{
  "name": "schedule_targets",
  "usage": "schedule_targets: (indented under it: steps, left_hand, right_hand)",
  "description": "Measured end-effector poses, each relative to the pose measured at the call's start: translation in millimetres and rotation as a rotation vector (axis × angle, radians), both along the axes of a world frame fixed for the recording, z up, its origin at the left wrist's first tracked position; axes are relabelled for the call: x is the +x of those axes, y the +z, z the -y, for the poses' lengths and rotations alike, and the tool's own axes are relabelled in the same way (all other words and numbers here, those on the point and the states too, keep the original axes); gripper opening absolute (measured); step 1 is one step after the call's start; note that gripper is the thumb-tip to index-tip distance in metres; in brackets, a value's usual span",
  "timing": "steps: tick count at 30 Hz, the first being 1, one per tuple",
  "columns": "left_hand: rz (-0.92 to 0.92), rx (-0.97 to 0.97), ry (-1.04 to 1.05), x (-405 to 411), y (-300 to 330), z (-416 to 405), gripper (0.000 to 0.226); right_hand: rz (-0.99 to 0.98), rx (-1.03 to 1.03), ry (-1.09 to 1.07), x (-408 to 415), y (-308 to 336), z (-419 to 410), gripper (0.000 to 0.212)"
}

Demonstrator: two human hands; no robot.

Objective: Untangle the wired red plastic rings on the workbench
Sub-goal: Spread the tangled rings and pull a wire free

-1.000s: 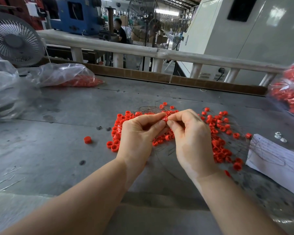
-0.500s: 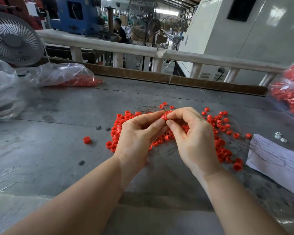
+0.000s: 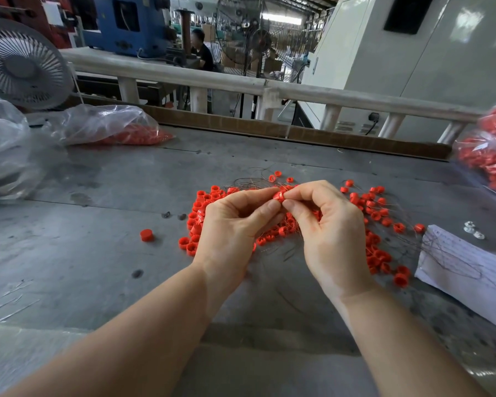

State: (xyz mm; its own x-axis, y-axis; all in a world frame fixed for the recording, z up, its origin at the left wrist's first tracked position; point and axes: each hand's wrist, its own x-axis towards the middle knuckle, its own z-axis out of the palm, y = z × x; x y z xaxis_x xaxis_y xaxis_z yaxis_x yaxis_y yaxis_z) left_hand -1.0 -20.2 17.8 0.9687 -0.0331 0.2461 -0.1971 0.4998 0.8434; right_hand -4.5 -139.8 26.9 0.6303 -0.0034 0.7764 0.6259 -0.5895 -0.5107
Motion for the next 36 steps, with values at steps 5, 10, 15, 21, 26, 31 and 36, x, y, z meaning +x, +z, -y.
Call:
schedule_targets:
  steps: [5, 10, 15, 21, 26, 31, 36]
  left_hand:
    - [0.047, 0.082, 0.065, -3, 1, 1, 0.019]
    - [0.099, 0.154, 0.125, -4, 2, 1, 0.02]
    - [0.064, 0.117, 0.124, -3, 0, 0, 0.02]
    - [0.067, 0.134, 0.159, -3, 0, 0, 0.021]
    - [0.088, 0.154, 0.16, -4, 1, 0, 0.021]
    - [0.118, 0.197, 0.16, -5, 1, 0, 0.02]
    - [0.075, 0.129, 0.109, -4, 0, 0, 0.018]
  right_hand:
    - [-0.01, -0.001, -0.035, -2, 1, -3, 0.003]
    - [-0.002, -0.005, -0.056, -4, 1, -6, 0.003]
    - [0.015, -0.053, -0.044, -4, 0, -11, 0.007]
    - [0.009, -0.06, -0.02, -5, -1, -12, 0.01]
    - [0.016, -0.064, -0.005, -5, 0, -9, 0.009]
    - [0.022, -0.088, 0.01, -4, 0, -6, 0.008]
    - [0.003, -0.065, 0.015, -4, 0, -4, 0.009]
